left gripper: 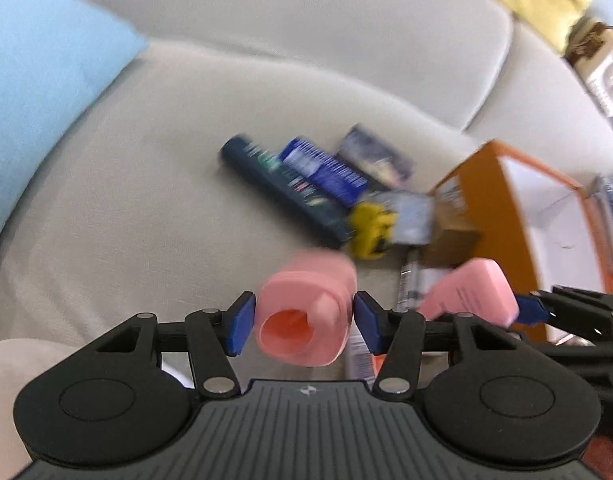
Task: Organize rigid objects
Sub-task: 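Lift the pink cup and pink bottle and carry both over the orange box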
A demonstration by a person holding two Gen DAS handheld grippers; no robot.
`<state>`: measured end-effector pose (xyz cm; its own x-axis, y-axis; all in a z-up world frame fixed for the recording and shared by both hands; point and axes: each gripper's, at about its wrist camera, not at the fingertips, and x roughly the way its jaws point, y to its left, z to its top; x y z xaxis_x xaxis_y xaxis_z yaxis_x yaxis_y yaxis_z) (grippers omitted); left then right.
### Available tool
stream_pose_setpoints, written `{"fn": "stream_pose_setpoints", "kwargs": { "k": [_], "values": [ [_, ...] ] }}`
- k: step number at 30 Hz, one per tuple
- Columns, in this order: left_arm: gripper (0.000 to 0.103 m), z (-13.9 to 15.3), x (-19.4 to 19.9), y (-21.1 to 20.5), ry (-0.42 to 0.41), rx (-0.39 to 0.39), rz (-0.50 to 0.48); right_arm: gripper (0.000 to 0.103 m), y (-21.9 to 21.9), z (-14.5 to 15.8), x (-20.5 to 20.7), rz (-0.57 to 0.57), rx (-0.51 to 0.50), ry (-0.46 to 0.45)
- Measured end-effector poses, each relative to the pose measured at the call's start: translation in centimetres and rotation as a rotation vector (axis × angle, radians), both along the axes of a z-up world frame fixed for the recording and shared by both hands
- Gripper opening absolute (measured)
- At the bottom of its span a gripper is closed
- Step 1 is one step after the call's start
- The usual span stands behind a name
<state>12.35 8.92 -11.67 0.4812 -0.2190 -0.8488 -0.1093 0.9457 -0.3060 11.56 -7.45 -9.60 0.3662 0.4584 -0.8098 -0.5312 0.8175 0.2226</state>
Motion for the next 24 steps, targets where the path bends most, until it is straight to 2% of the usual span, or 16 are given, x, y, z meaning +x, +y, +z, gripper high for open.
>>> {"fn": "stream_pose_setpoints", "kwargs": {
  "k": [5,11,20,24],
  "values": [
    [0.061,4.0,0.0,-2.7,-0.11,0.018,-0.045,0.047,-2.8,3.1,0.3,-0.045,0.069,-0.05],
    [0.061,7.6,-0.1,-5.5,-0.232,0.001,-0.11,0.047,-6.0,5.9,0.2,-0.092,0.094,-0.132],
    [0.061,9.7,2.8,-12.1,-0.286,-0.096,-0.275,0.047,-13.1,9.0,1.2,-0.19,0.064,-0.219],
    [0.061,9.4,4.7,-15.9,-0.298,-0.07,-0.365,0.047,-16.7,9.1,2.2,-0.258,0.02,-0.234]
  ]
}}
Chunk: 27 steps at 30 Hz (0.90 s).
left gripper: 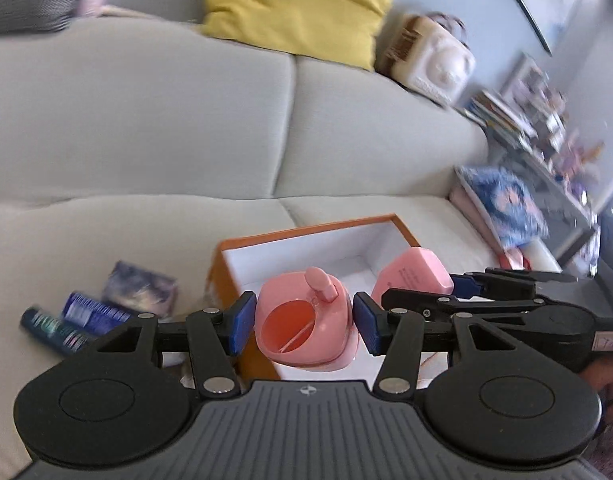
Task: Organize rigid objects
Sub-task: 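Lift the pink cup and pink bottle and carry both over the orange box, then lower the pink cup and pink bottle into the box and open both grippers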
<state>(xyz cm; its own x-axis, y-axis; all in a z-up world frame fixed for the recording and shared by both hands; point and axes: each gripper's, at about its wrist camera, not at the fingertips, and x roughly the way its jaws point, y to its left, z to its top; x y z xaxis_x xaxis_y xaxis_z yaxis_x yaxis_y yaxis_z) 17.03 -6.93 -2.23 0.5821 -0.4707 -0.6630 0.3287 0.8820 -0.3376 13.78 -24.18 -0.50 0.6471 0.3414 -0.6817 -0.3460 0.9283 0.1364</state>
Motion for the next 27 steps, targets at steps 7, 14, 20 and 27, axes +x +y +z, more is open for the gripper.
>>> {"fn": "stream_pose_setpoints", "kwargs": {
  "k": [7,14,20,27],
  "values": [
    [0.061,-3.8,2.8,-6.5,0.055,0.15,-0.157,0.047,-3.9,-4.3,2.9,-0.047,-0.015,0.145],
    [0.061,-6.9,4.9,-8.7,0.009,0.325,-0.196,0.047,-5.2,-8.6,5.9,-0.04,-0.014,0.248],
    [0.061,-9.3,7.3,-11.2,-0.073,0.48,-0.232,0.047,-5.7,-10.9,8.4,-0.062,-0.008,0.297],
    [0.061,-11.4,7.6,-10.9,-0.026,0.512,-0.247,0.047,-5.8,-12.1,10.1,-0.04,-0.016,0.335]
  ]
}}
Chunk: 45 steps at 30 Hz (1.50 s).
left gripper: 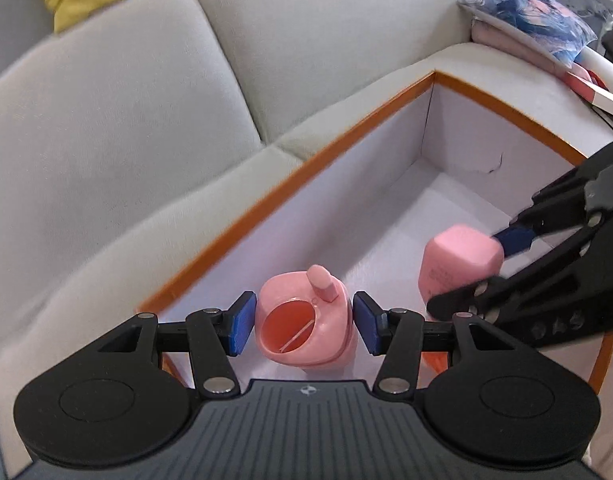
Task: Organize rigid objects
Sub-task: 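Lower the pink cup and pink bottle into the box and open both grippers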
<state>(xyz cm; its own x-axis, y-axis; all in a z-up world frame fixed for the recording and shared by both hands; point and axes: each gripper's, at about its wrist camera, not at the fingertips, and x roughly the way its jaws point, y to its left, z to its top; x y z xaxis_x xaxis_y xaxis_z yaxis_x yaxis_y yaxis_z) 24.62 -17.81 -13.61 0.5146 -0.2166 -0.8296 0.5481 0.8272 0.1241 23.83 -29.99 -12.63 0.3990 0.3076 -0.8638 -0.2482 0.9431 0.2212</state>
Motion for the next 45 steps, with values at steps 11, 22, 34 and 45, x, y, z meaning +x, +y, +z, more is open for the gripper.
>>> {"fn": "stream_pose_setpoints", "kwargs": {
  "k": [11,22,34,45],
  "values": [
    [0.06,-0.7,-3.0,0.1,-0.015,0.102,-0.094,0.047,-0.4,-0.6,0.5,-0.039,0.057,0.033],
    [0.062,-1.4,-4.2,-0.5,-0.169,0.217,-0.199,0.047,0.1,-1.0,1.7,-0.047,0.047,0.039],
    [0.077,1.5,-4.0,3.8,0.213,-0.043,-0.104,0.046,1.0,-0.8,2.2,0.02,0.057,0.08],
    [0.076,1.3,-4.2,1.9,0.214,-0.028,-0.119,0.045,0.3,-0.2,0.7,0.045,0.053,0.103]
  ]
}}
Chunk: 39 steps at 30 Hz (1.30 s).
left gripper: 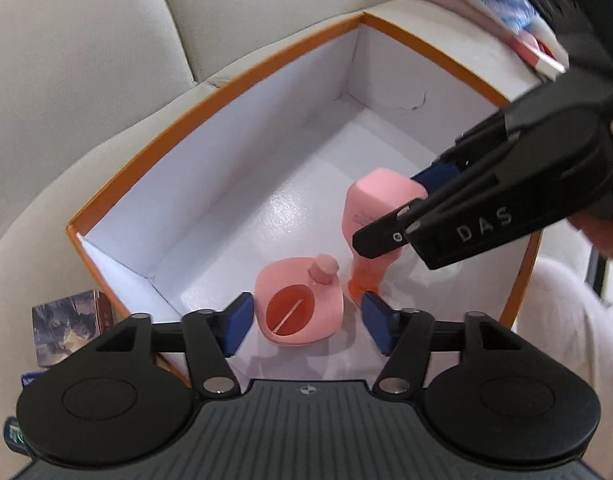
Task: Organize rigid objects
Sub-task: 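Lower the pink cup and pink bottle into the box and open both grippers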
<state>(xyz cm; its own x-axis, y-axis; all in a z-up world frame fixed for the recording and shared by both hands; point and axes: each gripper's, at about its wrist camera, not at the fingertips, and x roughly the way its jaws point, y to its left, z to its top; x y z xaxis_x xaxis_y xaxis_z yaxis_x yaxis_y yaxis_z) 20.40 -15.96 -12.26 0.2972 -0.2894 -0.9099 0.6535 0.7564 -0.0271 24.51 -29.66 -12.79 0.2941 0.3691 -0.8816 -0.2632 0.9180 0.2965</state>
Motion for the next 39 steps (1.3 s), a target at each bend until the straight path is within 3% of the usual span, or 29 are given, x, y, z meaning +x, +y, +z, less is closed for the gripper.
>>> {"fn": "stream_pose_setpoints", "kwargs": {
  "k": [4,5,7,10,14,18,21,23,26,29,35,39],
  "values": [
    [0.074,-0.2,0.6,-1.3,-0.041,0.017,-0.026,0.045,0.2,-0.2,-0.1,-0.002,0.002,0.006],
    [0.072,-0.1,0.9,-1.5,-0.03,0.017,-0.033,0.045,0.1,-0.2,-0.1,-0.004,0.001,0.007],
    [0.054,-0.1,1.4,-1.9,-0.019,0.035,-0.058,0.045,0.0,-0.1,-0.1,-0.005,-0.005,0.003],
    [0.054,-0.1,2.2,-2.6,-0.021,0.035,-0.07,0.044,-0.3,-0.1,0.1,-0.014,-0.007,0.003],
    [0.054,0.9,3.0,-2.2,-0.176,0.03,-0.003,0.043,-1.1,0.3,0.7,-0.049,0.019,-0.009],
    [0.054,0.4,1.5,-1.8,-0.26,0.054,0.015,0.043,-1.2,0.5,1.1,-0.049,0.023,-0.026],
    [0.055,-0.9,-0.1,-1.6,-0.212,0.082,0.002,0.043,-1.3,0.5,1.0,-0.031,0.023,-0.022],
    [0.055,-1.2,-0.6,-1.6,-0.237,0.093,0.013,0.043,-1.4,0.3,1.1,-0.029,0.022,-0.012],
    [0.056,-0.9,-0.5,-1.5,-0.209,0.113,0.051,0.043,-1.1,-0.2,1.5,-0.031,0.032,0.006],
    [0.064,-0.9,-0.5,-1.7,-0.157,0.148,0.03,0.043,-0.7,-0.9,2.0,-0.04,0.056,0.047],
    [0.071,-0.7,0.0,-0.7,-0.015,0.079,0.038,0.043,0.1,-2.4,2.2,-0.068,0.084,0.106],
    [0.069,-0.5,0.4,0.3,0.028,0.009,0.047,0.045,0.4,-3.3,2.1,-0.076,0.09,0.144]
  ]
}}
